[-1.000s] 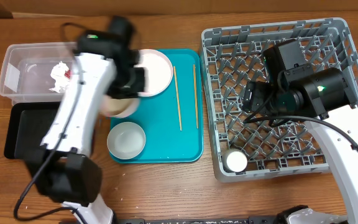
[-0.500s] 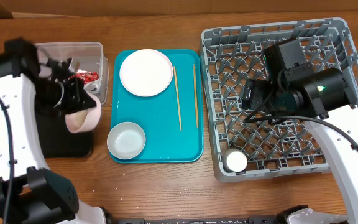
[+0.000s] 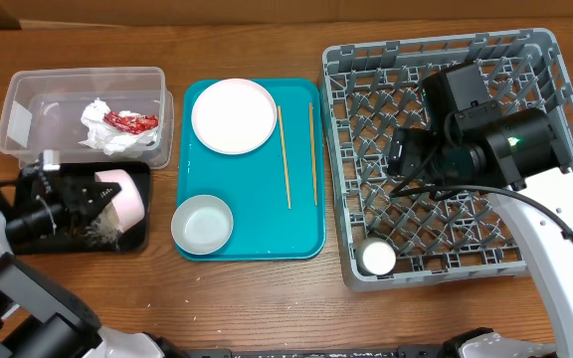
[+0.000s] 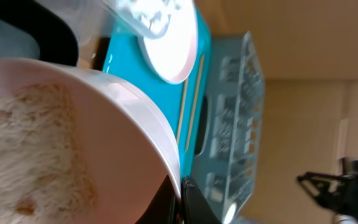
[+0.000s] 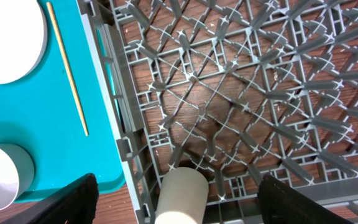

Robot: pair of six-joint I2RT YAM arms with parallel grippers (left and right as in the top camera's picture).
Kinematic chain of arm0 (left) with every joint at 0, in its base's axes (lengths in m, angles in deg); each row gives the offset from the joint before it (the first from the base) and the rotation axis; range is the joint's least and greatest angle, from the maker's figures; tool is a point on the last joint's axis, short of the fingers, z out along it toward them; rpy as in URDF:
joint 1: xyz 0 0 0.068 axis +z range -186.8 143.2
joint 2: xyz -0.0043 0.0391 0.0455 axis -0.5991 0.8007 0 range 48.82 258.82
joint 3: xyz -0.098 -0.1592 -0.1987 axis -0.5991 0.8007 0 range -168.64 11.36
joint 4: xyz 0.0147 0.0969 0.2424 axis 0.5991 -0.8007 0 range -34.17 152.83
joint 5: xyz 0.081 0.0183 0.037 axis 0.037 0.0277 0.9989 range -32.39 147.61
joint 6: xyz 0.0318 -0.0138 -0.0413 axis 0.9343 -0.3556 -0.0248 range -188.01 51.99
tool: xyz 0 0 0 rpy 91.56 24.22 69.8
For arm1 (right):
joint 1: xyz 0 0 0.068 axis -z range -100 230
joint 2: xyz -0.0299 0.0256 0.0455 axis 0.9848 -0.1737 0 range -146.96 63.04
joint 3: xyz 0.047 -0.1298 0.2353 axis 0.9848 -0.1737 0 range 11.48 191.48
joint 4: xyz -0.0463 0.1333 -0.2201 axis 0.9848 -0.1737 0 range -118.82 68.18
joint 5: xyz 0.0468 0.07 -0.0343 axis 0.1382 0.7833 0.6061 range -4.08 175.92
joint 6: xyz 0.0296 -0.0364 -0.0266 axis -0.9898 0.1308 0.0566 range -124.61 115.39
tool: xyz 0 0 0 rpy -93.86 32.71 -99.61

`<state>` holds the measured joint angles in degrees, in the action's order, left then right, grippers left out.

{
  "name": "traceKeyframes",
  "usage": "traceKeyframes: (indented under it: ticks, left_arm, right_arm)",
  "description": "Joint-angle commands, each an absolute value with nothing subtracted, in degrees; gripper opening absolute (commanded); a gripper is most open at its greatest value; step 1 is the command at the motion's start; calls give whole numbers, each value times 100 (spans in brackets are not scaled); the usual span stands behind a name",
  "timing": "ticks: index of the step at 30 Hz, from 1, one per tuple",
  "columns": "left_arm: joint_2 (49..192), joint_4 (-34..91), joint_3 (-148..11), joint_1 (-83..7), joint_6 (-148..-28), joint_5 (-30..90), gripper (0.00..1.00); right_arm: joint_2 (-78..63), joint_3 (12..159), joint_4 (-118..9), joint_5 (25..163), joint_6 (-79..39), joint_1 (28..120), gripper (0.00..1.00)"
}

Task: Sort waste into correct bins and load items into the dishwasher
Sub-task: 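Tip the rice from the pink bowl onto the black tray with the left gripper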

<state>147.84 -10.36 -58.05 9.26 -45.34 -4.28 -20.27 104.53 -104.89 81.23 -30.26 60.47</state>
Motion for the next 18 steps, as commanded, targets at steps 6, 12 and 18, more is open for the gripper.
traceKeyframes:
  ticks: [6,12,18]
  left_arm:
    - [15446,-833,-5623,1490,-4335,-2176,4]
    - [15798,-883,-5623,1540,-4427,-2862,4]
    - [15811,-1064,-5623,1540,-4816,-3304,4]
  right_arm:
    - [-1999,10567,-10482,8108,-3004,6062,83]
    - [-1999,10567,-10484,8108,-3004,6062,83]
    - [-1999,10567,-10486,8108,-3004,6062,83]
